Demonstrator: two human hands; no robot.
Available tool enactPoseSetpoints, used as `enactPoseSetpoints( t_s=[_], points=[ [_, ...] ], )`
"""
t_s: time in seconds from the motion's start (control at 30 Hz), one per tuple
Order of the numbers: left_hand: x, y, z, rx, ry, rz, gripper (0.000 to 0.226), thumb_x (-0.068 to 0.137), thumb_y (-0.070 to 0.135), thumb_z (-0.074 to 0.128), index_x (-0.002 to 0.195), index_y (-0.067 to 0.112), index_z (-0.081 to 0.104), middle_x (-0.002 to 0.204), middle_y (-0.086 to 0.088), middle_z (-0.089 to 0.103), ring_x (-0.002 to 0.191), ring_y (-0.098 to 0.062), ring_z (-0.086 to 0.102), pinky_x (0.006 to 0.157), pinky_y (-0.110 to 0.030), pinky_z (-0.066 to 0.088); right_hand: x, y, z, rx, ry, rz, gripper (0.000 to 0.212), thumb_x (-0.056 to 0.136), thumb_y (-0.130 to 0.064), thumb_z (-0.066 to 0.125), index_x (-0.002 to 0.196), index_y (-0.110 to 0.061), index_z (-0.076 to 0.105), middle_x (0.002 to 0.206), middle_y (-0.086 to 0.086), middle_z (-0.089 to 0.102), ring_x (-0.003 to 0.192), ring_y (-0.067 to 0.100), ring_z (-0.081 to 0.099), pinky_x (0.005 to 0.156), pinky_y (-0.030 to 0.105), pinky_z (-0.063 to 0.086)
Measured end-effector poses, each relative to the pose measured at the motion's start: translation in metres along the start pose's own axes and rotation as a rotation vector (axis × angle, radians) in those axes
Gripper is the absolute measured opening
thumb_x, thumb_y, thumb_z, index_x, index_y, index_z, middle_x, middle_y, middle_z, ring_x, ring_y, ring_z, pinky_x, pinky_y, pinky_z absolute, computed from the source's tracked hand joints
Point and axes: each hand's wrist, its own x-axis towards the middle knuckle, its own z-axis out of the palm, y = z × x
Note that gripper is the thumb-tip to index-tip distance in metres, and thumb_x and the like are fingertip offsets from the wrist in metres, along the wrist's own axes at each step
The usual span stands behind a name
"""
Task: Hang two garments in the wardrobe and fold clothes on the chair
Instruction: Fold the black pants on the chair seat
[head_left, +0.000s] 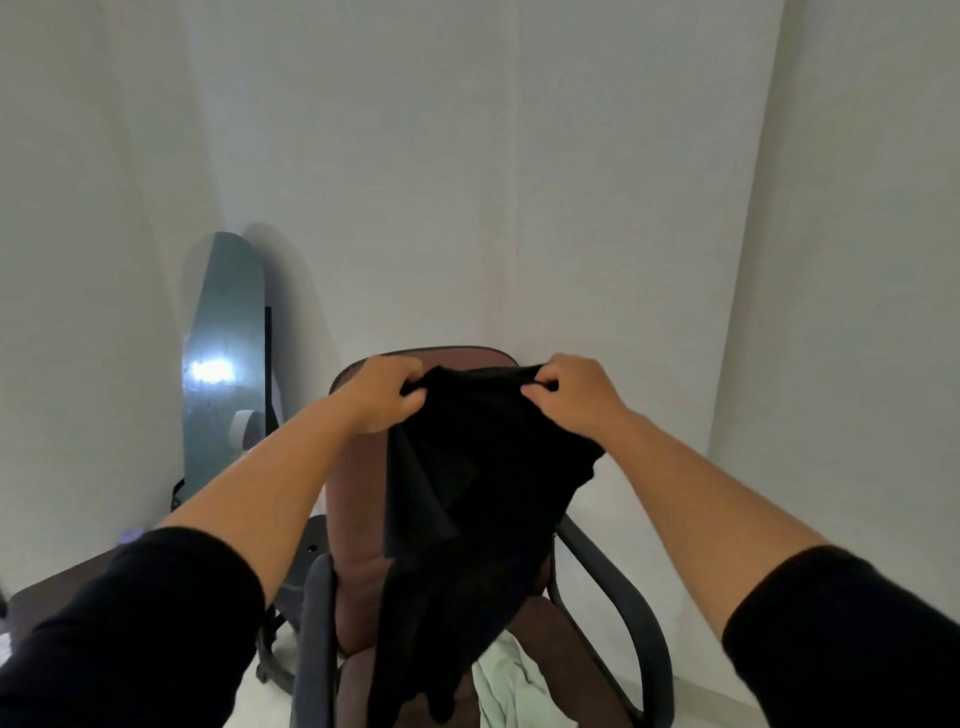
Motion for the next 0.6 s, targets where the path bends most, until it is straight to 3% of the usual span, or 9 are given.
enactPoseSetpoints(
  t_s=[0.13,0.27,0.47,0.53,0.6],
  points=[
    [-0.015,-0.005,0.029,-0.095,-0.117,0.016,0.013,0.085,0.018,0.058,0.074,0.010,0.057,0.063,0.003,0.055,0.056,-0.010,0.047,0.057,-0.022,0.040,0.020,-0.022,-0.031,-0.189,-0.016,-0.074,0.029,0.084,-0.048,0.058,0.071,-0.022,0.062,0.091,-0.003,0.058,0.089,0.019,0.051,0.089,0.042,0.037],
    [-0.019,-0.008,0.042,-0.183,-0.123,-0.060,0.016,0.085,0.019,0.059,0.070,0.017,0.057,0.063,0.005,0.053,0.057,-0.009,0.047,0.058,-0.020,0.039,0.028,-0.020,-0.040,-0.235,0.024,-0.036,0.032,0.082,-0.053,0.060,0.082,-0.022,0.068,0.089,-0.007,0.057,0.089,0.016,0.049,0.088,0.040,0.036],
    [-0.009,-0.002,0.044,-0.151,-0.041,-0.153,0.025,0.088,0.026,0.057,0.073,0.011,0.044,0.069,-0.007,0.054,0.065,-0.024,0.051,0.062,-0.033,0.045,0.022,-0.002,-0.047,-0.219,0.021,0.004,0.034,0.086,-0.045,0.060,0.081,-0.013,0.070,0.084,0.003,0.065,0.079,0.021,0.057,0.063,0.028,0.040],
    [-0.004,0.008,0.041,-0.102,-0.005,-0.172,0.017,0.088,0.024,0.054,0.081,0.015,0.042,0.074,-0.007,0.055,0.067,-0.024,0.051,0.062,-0.035,0.045,0.022,0.000,-0.049,-0.216,0.017,0.016,0.031,0.088,-0.041,0.059,0.083,-0.012,0.070,0.084,0.004,0.065,0.078,0.021,0.058,0.063,0.028,0.041],
    [-0.001,0.021,0.037,-0.153,0.027,-0.234,0.018,0.088,0.019,0.050,0.104,0.016,0.042,0.089,-0.010,0.058,0.071,-0.025,0.055,0.062,-0.033,0.047,0.021,0.001,-0.049,-0.195,0.013,0.023,0.029,0.090,-0.036,0.058,0.086,-0.009,0.069,0.084,0.004,0.064,0.078,0.021,0.057,0.066,0.029,0.042]
  ],
)
